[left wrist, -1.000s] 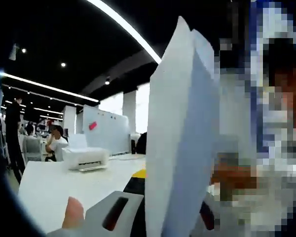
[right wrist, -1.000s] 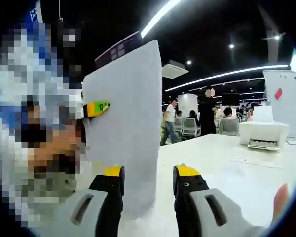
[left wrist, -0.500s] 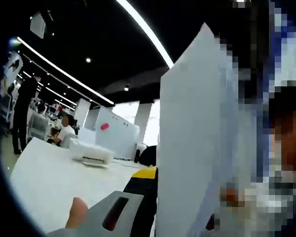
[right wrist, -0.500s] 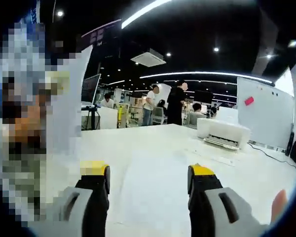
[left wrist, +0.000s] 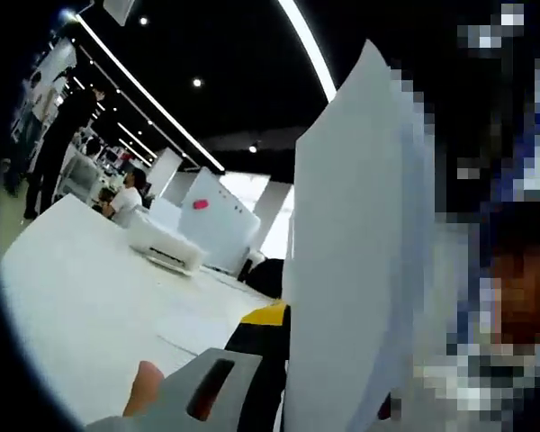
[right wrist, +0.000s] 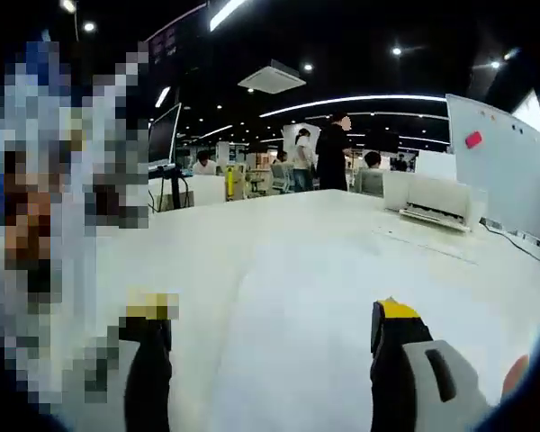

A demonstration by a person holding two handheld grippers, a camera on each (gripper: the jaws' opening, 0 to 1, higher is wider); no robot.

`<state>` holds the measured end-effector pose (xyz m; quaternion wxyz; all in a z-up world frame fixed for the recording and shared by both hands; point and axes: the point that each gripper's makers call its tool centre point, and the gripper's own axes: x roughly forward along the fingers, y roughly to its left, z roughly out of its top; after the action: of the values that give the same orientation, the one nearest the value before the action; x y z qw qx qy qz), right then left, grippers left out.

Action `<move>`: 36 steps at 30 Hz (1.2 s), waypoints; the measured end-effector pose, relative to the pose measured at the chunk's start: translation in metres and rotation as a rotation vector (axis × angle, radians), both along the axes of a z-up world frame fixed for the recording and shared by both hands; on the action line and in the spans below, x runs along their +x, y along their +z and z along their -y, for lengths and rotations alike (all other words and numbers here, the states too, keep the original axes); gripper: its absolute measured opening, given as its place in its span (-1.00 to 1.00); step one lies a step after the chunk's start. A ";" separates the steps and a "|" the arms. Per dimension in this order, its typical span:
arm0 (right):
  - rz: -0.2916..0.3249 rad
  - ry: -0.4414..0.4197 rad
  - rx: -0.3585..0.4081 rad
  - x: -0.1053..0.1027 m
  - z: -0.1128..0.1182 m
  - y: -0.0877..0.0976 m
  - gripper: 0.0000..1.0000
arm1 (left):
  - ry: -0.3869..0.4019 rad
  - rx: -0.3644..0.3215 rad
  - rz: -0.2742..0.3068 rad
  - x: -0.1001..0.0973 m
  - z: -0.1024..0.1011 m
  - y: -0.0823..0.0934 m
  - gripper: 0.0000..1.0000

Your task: Organize the stack of printing papers by aligning and flattening the scattered papers on the table

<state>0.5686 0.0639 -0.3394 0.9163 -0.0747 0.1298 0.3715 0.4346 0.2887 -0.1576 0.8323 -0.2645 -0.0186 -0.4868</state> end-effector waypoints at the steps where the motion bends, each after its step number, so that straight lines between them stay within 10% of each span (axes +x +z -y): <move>1: 0.009 -0.005 -0.007 0.003 -0.001 -0.001 0.80 | -0.001 0.000 0.001 0.000 0.000 0.000 -0.88; 17: 0.000 -0.067 -0.080 0.013 0.040 -0.010 0.80 | -0.044 0.003 0.025 -0.005 -0.001 -0.004 -0.88; 36: 0.002 0.011 -0.105 -0.029 0.043 -0.025 0.80 | -0.077 -0.044 0.020 -0.010 0.013 -0.010 -0.88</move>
<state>0.5399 0.0208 -0.3647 0.9092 -0.1239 0.1480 0.3689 0.4241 0.2756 -0.1681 0.8067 -0.2783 -0.0277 -0.5206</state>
